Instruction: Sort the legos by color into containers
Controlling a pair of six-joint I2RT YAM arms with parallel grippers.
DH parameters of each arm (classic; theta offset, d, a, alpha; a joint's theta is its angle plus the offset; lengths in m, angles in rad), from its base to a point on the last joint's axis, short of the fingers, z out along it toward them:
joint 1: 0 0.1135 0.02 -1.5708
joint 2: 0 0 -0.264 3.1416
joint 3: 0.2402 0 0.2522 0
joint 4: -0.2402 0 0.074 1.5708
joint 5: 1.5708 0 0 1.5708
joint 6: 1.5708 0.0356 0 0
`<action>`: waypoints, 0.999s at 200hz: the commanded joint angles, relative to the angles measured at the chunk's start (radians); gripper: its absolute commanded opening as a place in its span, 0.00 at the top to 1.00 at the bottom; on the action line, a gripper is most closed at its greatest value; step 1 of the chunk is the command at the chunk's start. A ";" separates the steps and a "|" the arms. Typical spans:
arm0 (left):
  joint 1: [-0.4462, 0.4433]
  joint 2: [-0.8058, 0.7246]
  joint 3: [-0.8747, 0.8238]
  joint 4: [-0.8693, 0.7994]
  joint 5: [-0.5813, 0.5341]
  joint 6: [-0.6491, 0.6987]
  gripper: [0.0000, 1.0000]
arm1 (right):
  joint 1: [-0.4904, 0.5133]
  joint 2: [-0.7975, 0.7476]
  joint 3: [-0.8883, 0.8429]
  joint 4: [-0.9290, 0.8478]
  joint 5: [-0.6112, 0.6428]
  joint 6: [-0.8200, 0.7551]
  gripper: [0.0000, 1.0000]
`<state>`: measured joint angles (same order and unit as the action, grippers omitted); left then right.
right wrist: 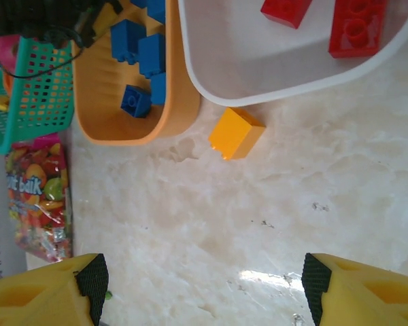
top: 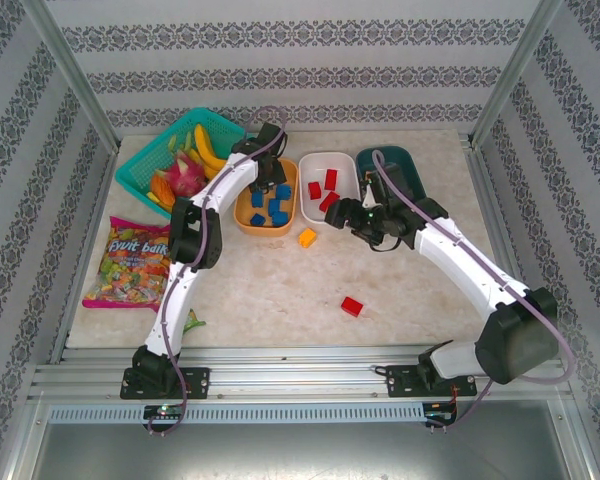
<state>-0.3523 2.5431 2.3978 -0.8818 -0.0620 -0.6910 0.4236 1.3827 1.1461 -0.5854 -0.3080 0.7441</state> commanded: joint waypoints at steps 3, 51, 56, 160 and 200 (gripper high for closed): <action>-0.006 -0.150 -0.005 -0.045 0.004 -0.034 0.40 | 0.072 0.021 0.028 -0.058 0.101 -0.096 0.23; -0.033 -0.517 -0.412 0.074 0.036 -0.058 0.34 | 0.220 0.192 0.058 0.038 0.285 -0.114 0.14; -0.033 -0.572 -0.493 0.104 0.049 -0.068 0.34 | 0.229 0.208 0.059 0.059 0.299 -0.101 0.13; -0.063 -1.315 -1.365 0.259 0.099 -0.178 0.33 | 0.271 0.553 0.173 0.184 0.449 0.137 0.11; -0.064 -1.365 -1.387 0.234 0.100 -0.172 0.33 | 0.270 0.607 0.187 0.221 0.471 0.153 0.13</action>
<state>-0.4049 1.2030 1.0248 -0.6464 0.0380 -0.8467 0.6857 1.9556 1.2972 -0.3950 0.1108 0.8654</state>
